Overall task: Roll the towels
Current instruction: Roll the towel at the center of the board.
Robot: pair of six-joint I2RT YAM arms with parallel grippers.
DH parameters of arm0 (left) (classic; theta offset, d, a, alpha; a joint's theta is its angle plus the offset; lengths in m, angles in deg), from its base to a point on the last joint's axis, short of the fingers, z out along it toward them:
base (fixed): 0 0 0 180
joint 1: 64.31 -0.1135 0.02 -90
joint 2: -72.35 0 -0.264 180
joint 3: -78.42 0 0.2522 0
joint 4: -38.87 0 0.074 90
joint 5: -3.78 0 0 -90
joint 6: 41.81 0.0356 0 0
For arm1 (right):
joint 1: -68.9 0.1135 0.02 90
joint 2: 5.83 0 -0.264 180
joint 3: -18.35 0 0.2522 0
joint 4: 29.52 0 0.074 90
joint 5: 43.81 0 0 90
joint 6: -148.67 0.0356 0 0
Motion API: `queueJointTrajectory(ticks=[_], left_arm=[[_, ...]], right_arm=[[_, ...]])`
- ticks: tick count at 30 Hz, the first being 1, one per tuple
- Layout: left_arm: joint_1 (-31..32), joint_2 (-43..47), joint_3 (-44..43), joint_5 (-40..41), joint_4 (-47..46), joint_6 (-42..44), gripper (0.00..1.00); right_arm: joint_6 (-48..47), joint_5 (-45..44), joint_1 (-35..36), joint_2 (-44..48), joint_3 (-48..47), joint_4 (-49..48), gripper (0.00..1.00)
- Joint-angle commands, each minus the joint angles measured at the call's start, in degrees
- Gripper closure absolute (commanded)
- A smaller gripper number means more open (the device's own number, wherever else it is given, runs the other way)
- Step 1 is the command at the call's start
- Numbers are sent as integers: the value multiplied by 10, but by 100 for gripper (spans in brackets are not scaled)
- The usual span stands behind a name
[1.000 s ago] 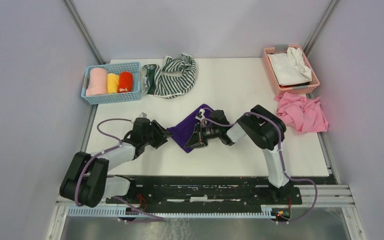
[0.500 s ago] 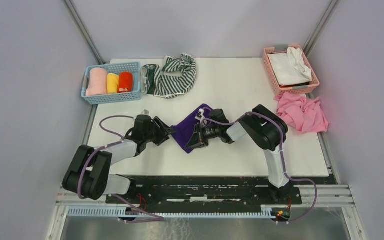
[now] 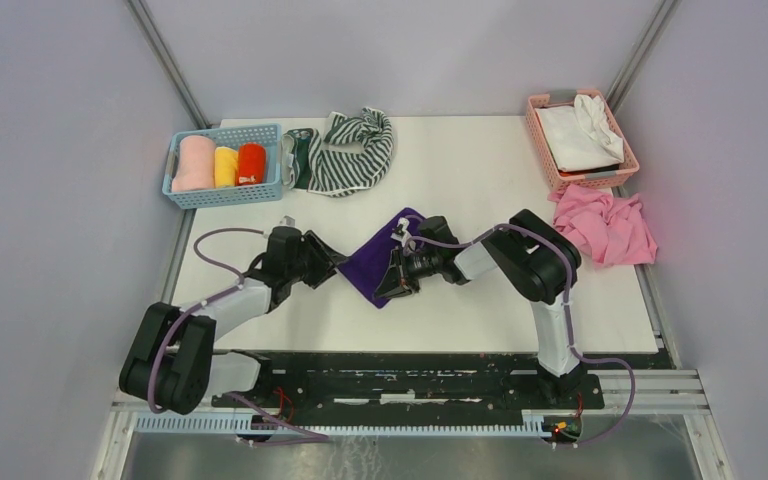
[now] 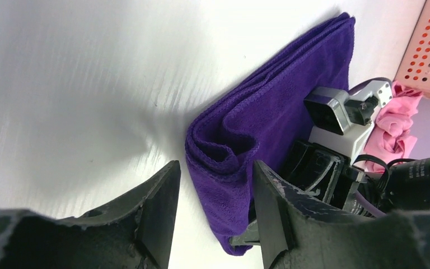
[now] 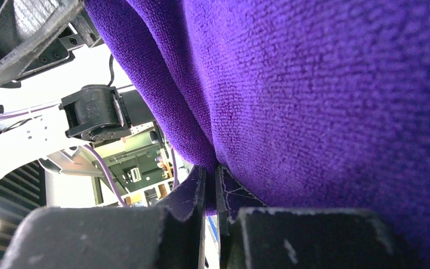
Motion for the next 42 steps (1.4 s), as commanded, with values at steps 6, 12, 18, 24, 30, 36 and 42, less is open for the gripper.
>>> queueJointTrajectory(ticks=[6,12,18,24,30,36,42], left_arm=[[42,-27,-100,77,108,37,29],[87,-87,-177,173,227,55,32],[112,-137,-217,235,291,74,47],[113,-142,-217,265,351,95,69],[108,-97,-203,308,387,99,67],[93,0,-165,275,353,75,44],[69,144,-71,199,285,36,26]], right_arm=[[-62,-31,-3,25,-12,85,91],[-83,-44,-2,41,-15,118,91],[-94,-49,-2,49,-14,129,91],[-84,-51,-2,53,-10,123,92],[-51,-36,-3,46,-3,81,93],[-36,-23,-2,51,-12,73,93],[-24,-10,-4,47,-33,80,93]])
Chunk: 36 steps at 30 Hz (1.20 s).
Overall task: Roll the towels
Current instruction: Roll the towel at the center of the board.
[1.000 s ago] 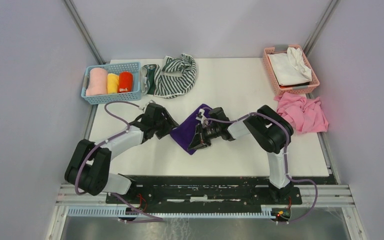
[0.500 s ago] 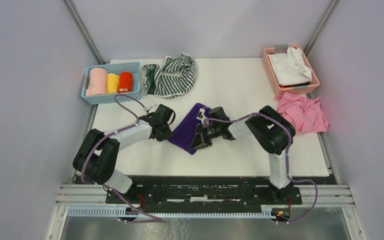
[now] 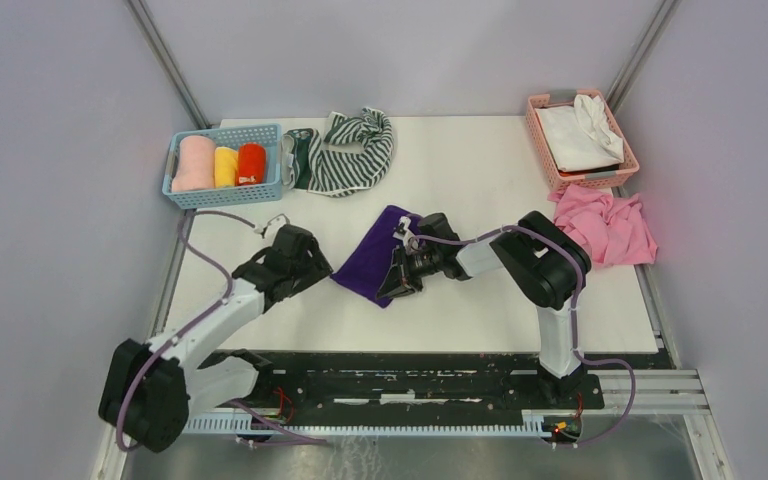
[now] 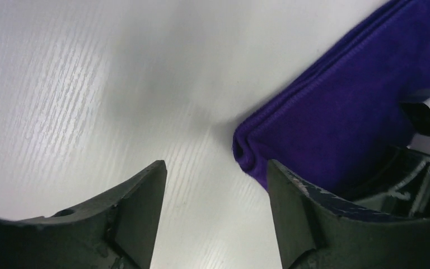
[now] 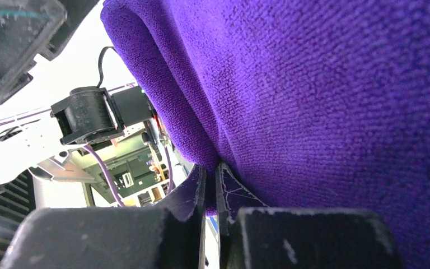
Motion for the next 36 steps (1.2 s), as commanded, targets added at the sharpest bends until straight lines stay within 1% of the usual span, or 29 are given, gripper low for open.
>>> queueJointTrajectory(ticks=[1,5,7,10,14,19,24,28,32,36], left_arm=[[-26,107,70,-51,-55,-50,23],[-49,207,142,-89,-81,-78,21],[-49,234,164,-103,-88,-84,21],[-49,240,188,-125,-115,-87,22],[-49,200,203,-152,-195,-95,23],[-49,105,172,-162,-251,-81,25],[-49,40,148,-167,-280,-73,29],[-49,24,145,-172,-296,-76,30],[-49,11,139,-159,-289,-75,30],[-49,-20,128,-157,-286,-70,31]], right_arm=[[16,15,-5,7,-27,-16,92],[25,22,-10,2,-32,-17,92],[30,26,-13,0,-34,-20,93],[39,30,-13,-2,-36,-32,93],[41,33,-14,-6,-40,-32,93],[41,34,-16,-10,-42,-30,93],[40,36,-17,-12,-43,-29,93],[34,36,-16,-12,-44,-22,92],[25,32,-16,-9,-47,-9,91],[12,27,-16,-5,-51,7,90]])
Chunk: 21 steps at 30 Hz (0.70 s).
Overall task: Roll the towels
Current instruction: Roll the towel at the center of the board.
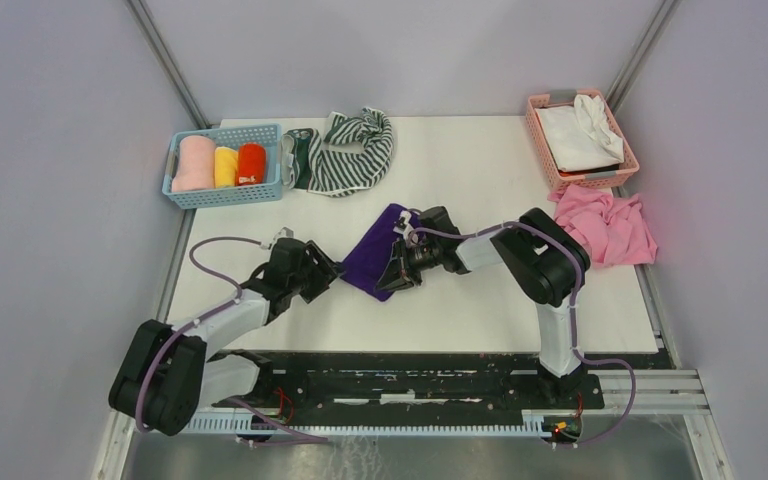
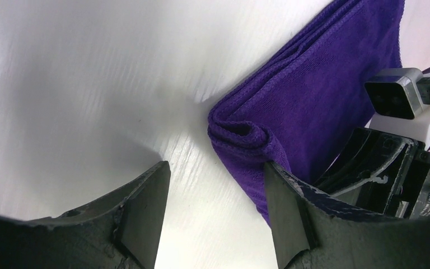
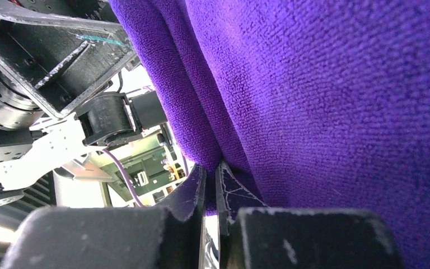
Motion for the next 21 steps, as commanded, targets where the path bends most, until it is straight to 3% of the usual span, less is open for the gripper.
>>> queueJointTrajectory(ticks=[1,6,13,21], left_arm=[[-2,-32,-31,6,-22,6,31],[-1,-73,-33,4,-18,0,34],[-1,-117,-41,16,8,-2,40],[-2,-134,-28,16,6,-13,43]], right_arm=[[-21,2,-2,7,-23,4,90],[-64,-12,-2,28,-35,61,84],[-186,-60,-3,78,-76,228,72],[-373,-226,18,184,-134,435,60]])
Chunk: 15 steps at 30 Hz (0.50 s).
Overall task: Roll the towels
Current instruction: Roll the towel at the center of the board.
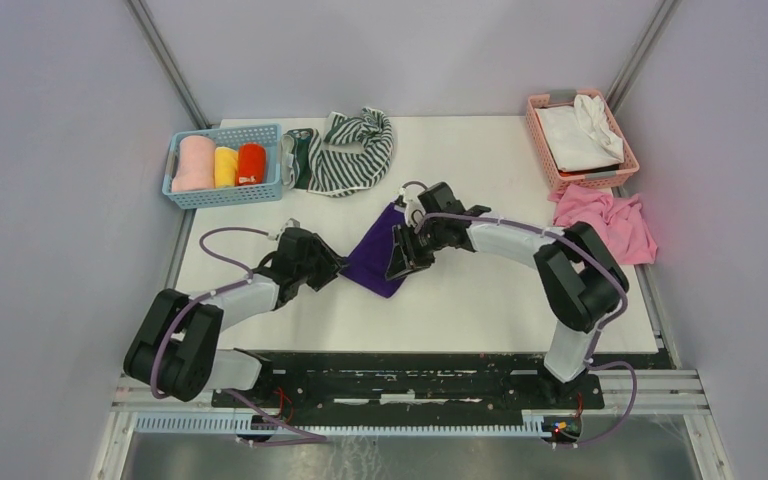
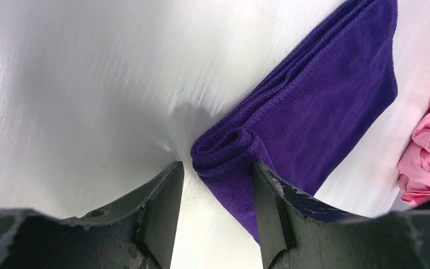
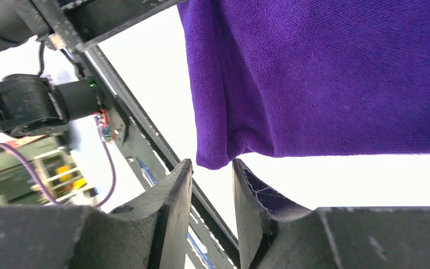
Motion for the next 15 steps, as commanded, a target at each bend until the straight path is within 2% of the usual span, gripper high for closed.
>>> queueJointTrajectory(ticks=[1,5,9,15], left_arm=[[-1,-29,20,21,56,-11,44],[-1,-34,17,20,56,-11,44],[-1,-36,17,21,60,-10,44],[0,-35,16,22,64,-7,44]], right_arm=[[-132,-124,29,80,-42,122,59],[-189,-209,98,104,-67,147,59],[-228,-275,165,90,-93,151,59],[-245,-331,195,43,-111,131,59]])
